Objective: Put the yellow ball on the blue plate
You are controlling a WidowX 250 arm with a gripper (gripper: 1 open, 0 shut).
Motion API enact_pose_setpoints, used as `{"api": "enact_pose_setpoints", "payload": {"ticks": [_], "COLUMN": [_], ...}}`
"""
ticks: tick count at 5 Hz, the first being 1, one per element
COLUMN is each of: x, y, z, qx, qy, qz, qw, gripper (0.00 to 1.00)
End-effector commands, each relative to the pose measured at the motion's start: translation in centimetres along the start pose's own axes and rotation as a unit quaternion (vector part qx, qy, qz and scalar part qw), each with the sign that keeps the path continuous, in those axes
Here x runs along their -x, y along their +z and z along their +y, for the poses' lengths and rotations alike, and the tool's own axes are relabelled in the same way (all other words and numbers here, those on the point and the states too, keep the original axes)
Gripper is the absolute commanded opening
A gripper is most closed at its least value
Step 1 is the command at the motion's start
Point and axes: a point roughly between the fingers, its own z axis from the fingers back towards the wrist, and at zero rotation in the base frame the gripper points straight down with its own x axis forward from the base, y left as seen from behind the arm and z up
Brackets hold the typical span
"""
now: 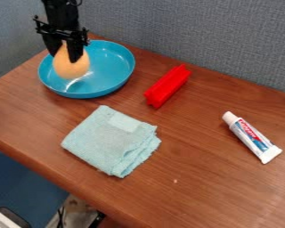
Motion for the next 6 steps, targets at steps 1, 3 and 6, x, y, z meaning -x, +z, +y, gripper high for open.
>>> {"api": "enact_pose_setpoints", "payload": {"ticks": [1, 3, 6], "x": [-1.02, -1.10, -1.27], "y": [1.64, 1.47, 0.96], "z": [0.33, 0.50, 0.86], "qx": [-0.017, -0.017, -0.017], "qy": [-0.007, -0.007, -0.008], "qz": [-0.025, -0.023, -0.018], "qw": [0.9995, 0.9995, 0.9997], "gripper": [0.00, 0.00, 0.00]}}
